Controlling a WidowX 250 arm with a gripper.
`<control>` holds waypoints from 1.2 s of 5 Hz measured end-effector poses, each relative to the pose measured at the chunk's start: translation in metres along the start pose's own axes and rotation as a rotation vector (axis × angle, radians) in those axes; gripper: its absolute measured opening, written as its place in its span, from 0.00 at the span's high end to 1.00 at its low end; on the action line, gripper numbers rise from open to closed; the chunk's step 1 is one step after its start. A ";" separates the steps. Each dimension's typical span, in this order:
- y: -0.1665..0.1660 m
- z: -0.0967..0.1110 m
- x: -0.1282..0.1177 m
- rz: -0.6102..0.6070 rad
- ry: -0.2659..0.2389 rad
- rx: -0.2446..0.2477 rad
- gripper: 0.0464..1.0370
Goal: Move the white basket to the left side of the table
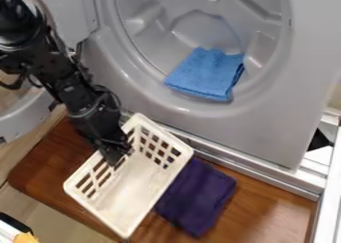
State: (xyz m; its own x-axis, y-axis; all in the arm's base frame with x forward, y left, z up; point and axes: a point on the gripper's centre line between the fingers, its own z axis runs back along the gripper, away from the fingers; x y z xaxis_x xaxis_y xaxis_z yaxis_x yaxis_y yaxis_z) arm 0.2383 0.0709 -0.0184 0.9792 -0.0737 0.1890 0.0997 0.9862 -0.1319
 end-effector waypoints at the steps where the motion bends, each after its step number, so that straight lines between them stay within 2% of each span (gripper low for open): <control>1: 0.013 -0.010 0.008 0.002 0.019 0.003 0.95; 3: 0.030 -0.020 0.009 0.037 0.051 0.016 0.92; 4: 0.029 -0.024 0.005 0.048 0.074 0.001 0.72; 6: 0.028 -0.024 0.008 0.042 0.078 0.009 0.11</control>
State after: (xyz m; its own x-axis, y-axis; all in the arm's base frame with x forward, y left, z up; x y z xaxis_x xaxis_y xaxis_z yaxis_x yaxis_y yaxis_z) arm 0.2534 0.0945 -0.0435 0.9933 -0.0434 0.1072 0.0573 0.9899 -0.1295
